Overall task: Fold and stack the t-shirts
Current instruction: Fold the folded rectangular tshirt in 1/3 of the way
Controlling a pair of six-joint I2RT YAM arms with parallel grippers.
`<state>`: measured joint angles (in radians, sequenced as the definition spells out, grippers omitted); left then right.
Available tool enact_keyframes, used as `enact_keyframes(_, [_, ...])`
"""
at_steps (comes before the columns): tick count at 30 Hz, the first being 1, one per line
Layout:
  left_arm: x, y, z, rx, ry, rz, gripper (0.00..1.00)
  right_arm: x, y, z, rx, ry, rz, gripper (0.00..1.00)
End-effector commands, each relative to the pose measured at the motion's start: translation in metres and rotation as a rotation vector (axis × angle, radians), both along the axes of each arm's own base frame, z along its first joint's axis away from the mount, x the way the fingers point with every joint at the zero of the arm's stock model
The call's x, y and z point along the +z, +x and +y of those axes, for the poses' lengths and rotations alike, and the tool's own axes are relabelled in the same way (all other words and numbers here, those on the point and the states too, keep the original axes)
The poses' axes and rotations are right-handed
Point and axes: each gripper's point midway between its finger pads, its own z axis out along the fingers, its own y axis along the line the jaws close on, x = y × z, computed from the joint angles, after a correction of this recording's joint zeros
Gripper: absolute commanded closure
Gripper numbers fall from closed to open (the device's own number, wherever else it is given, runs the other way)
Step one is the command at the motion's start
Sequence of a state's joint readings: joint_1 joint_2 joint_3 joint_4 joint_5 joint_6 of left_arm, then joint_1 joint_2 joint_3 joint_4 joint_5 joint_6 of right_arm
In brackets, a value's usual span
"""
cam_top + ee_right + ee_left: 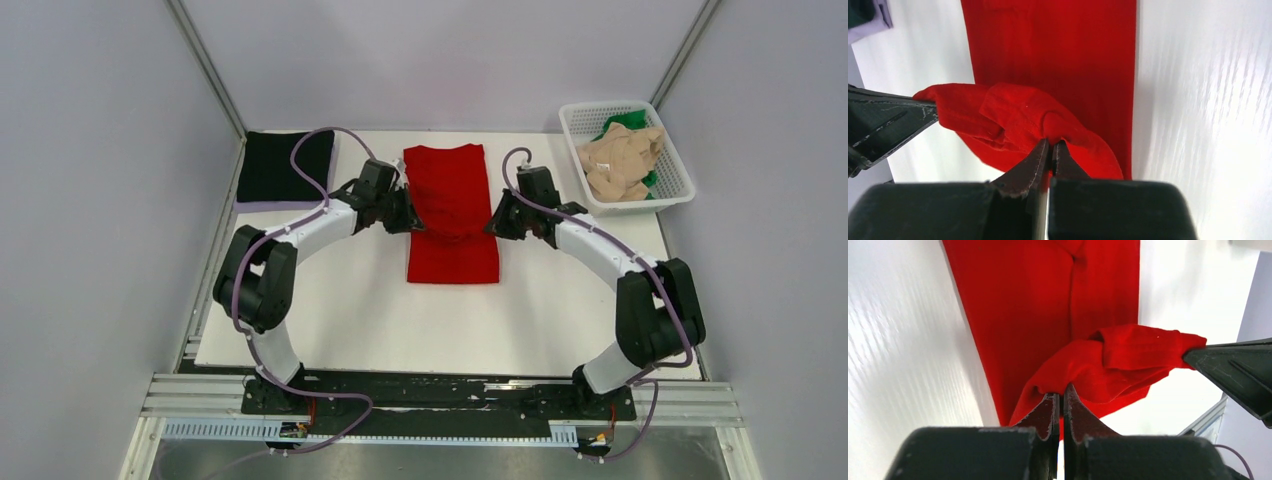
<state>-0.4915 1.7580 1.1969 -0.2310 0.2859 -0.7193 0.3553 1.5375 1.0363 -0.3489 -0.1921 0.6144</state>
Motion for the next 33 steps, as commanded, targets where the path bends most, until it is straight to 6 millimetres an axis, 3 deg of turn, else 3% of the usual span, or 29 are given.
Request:
enact_keyframes(1, [0.007, 0.030, 0.005, -0.018, 0.036, -0.058, 1.00, 0.018, 0.039, -0.001, -0.004, -0.003, -0.099, 1.00])
enact_keyframes(2, [0.011, 0.037, 0.004, -0.022, 0.033, -0.070, 1.00, 0.015, 0.044, -0.002, -0.002, -0.003, -0.094, 1.00])
enact_keyframes(6, [-0.006, 0.050, 0.005, -0.032, 0.067, -0.027, 1.00, 0.002, 0.060, -0.004, -0.002, 0.005, -0.065, 0.99])
enact_keyframes(10, [-0.015, 0.061, 0.012, -0.003, 0.089, -0.021, 0.93, -0.011, 0.077, -0.009, -0.025, 0.012, -0.042, 0.95])
enact_keyframes(14, [-0.019, 0.077, 0.017, 0.016, 0.088, -0.020, 0.78, -0.016, 0.100, -0.013, -0.036, 0.028, -0.048, 0.86])
enact_keyframes(15, [-0.014, 0.083, 0.017, 0.020, 0.078, -0.032, 0.68, -0.016, 0.106, -0.014, -0.033, 0.035, -0.052, 0.82])
enact_keyframes(16, [-0.014, 0.087, 0.018, 0.022, 0.076, -0.035, 0.60, -0.013, 0.113, -0.015, -0.031, 0.042, -0.059, 0.74])
enact_keyframes(17, [-0.006, 0.094, 0.019, 0.033, 0.071, -0.054, 0.36, -0.011, 0.119, -0.015, -0.033, 0.052, -0.064, 0.56])
enact_keyframes(19, [0.004, 0.103, 0.021, 0.044, 0.065, -0.085, 0.06, -0.004, 0.126, -0.017, -0.042, 0.075, -0.070, 0.21])
enact_keyframes(20, [0.013, 0.104, 0.022, 0.047, 0.061, -0.103, 0.03, -0.001, 0.126, -0.017, -0.046, 0.080, -0.076, 0.11])
enact_keyframes(21, [0.017, 0.105, 0.023, 0.047, 0.061, -0.115, 0.01, 0.004, 0.124, -0.018, -0.043, 0.083, -0.085, 0.02])
enact_keyframes(25, [0.044, 0.087, 0.032, 0.056, 0.055, -0.151, 0.00, 0.014, 0.098, -0.014, 0.009, 0.109, -0.105, 0.00])
enact_keyframes(26, [0.035, 0.078, 0.037, 0.060, 0.069, -0.125, 0.00, 0.014, 0.087, -0.013, 0.023, 0.115, -0.101, 0.00])
enact_keyframes(27, [0.043, 0.071, 0.040, 0.064, 0.066, -0.133, 0.00, 0.009, 0.073, -0.010, 0.051, 0.119, -0.093, 0.00])
enact_keyframes(28, [0.032, 0.060, 0.046, 0.071, 0.086, -0.102, 0.00, 0.009, 0.061, -0.005, 0.087, 0.122, -0.099, 0.00])
enact_keyframes(29, [0.039, 0.051, 0.050, 0.076, 0.086, -0.108, 0.00, 0.007, 0.048, 0.001, 0.129, 0.122, -0.103, 0.00])
enact_keyframes(30, [0.024, 0.037, 0.057, 0.080, 0.108, -0.070, 0.00, 0.009, 0.037, 0.009, 0.175, 0.122, -0.116, 0.00])
enact_keyframes(31, [0.033, 0.029, 0.061, 0.090, 0.101, -0.081, 0.00, 0.009, 0.026, 0.018, 0.213, 0.120, -0.119, 0.00])
enact_keyframes(32, [0.019, 0.015, 0.067, 0.092, 0.116, -0.047, 0.00, 0.009, 0.018, 0.027, 0.251, 0.123, -0.123, 0.00])
enact_keyframes(33, [0.029, 0.007, 0.069, 0.101, 0.102, -0.061, 0.00, 0.008, 0.009, 0.038, 0.294, 0.125, -0.127, 0.00])
